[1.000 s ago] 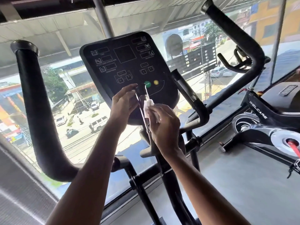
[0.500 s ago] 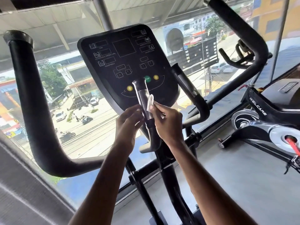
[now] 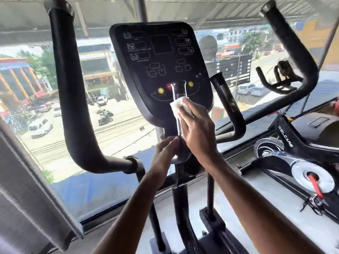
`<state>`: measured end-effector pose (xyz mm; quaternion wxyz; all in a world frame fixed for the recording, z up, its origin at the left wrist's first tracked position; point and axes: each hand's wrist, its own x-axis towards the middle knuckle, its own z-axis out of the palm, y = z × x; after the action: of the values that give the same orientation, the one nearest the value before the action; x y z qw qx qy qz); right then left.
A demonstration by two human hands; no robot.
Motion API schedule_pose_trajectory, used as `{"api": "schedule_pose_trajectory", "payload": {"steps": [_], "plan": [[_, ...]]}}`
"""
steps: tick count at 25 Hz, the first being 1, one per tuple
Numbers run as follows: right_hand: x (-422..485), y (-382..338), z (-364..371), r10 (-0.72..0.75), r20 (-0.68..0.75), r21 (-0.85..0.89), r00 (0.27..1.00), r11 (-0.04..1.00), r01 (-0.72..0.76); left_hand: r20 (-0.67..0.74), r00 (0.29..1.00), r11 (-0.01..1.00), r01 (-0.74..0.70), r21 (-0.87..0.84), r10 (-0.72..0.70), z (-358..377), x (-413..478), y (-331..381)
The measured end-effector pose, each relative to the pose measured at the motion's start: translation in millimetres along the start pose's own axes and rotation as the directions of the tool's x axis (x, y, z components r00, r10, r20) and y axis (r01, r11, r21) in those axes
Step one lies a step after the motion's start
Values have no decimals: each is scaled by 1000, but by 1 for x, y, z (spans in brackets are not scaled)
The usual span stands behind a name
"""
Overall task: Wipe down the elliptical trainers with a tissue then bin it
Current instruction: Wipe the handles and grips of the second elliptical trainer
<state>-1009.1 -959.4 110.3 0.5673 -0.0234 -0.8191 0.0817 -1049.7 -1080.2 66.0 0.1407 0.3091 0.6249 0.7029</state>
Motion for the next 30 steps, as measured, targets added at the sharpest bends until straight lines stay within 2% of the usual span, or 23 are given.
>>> {"api": "schedule_pose_trajectory", "payload": {"steps": [3,4,6,7,8,9,14,16,18,22,25,28,30], "plan": [[29,4,-10,-257,243,-115,935,950,291,-14,1000,999,-18,37,19,-1,-8,-15],[38,4,-13,-322,343,-169,883,903,395,-1,1000,998,-21,51,21,-1,-10,-21],[50,4,-17,-387,573,-181,723,800,572,22,999,997,-31,76,29,-3,-14,-30],[51,4,-20,-389,655,-155,647,769,620,36,998,996,-48,78,45,-4,-16,-31],[48,3,-24,-388,692,-142,609,754,641,39,997,995,-63,79,60,-4,-16,-32],[43,3,-28,-394,679,-149,619,752,643,37,997,995,-67,70,65,-4,-16,-32],[-4,2,-40,-429,414,-143,803,840,523,13,998,996,-67,-50,68,-1,-13,-34],[-18,1,-42,-289,267,-180,919,922,342,10,997,997,-76,-7,76,-3,-11,-36],[-30,-4,-40,-114,147,-198,983,970,142,-7,995,994,-97,41,98,-2,-10,-38],[-33,-17,-33,134,36,-52,990,990,-132,-30,995,995,-98,26,98,-1,-12,-36],[-35,-22,-30,192,-17,-26,981,981,-192,-10,998,998,-70,-10,69,-2,-10,-35],[-34,-26,-26,328,-19,13,944,945,-328,-11,998,998,-61,-2,61,-2,-11,-34],[-36,-25,-24,329,-33,-3,944,944,-329,-20,998,998,-60,7,61,-2,-11,-32]]}}
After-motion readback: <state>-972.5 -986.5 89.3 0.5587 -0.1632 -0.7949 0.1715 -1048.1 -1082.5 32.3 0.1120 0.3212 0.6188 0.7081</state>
